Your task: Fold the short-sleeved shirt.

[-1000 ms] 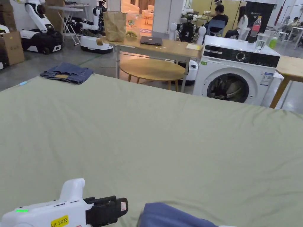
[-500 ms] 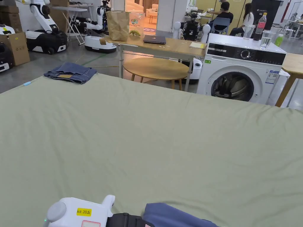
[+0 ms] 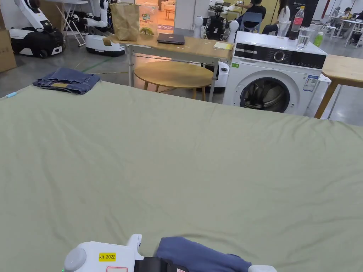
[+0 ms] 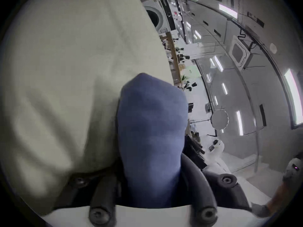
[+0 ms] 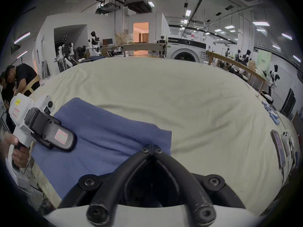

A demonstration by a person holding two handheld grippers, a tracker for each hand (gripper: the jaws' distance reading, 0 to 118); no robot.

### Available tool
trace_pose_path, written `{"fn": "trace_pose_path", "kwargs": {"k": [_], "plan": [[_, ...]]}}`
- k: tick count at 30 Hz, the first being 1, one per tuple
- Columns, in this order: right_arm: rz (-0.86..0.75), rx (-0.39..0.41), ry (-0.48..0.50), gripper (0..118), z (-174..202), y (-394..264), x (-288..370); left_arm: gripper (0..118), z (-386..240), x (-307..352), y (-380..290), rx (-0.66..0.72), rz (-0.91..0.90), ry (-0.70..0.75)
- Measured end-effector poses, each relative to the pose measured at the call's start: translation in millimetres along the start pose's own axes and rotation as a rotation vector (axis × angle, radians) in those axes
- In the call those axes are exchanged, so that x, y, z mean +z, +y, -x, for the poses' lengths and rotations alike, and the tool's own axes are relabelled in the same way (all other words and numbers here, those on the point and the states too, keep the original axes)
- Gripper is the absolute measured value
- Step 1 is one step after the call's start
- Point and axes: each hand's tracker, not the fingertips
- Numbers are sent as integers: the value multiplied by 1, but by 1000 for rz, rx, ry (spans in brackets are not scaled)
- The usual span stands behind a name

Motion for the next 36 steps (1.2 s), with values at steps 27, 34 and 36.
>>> {"fn": "trace_pose_path", "kwargs": {"k": [27, 34, 36], "plan": [[-290, -11, 54, 0, 0, 105, 16, 14, -105, 240, 79, -92, -134, 294], [-265, 11, 49, 0, 0, 101, 8, 14, -106, 365, 109, -46, -182, 535], [-252, 7, 45, 0, -2, 100, 5, 14, -99, 391, 114, -35, -187, 614]]}}
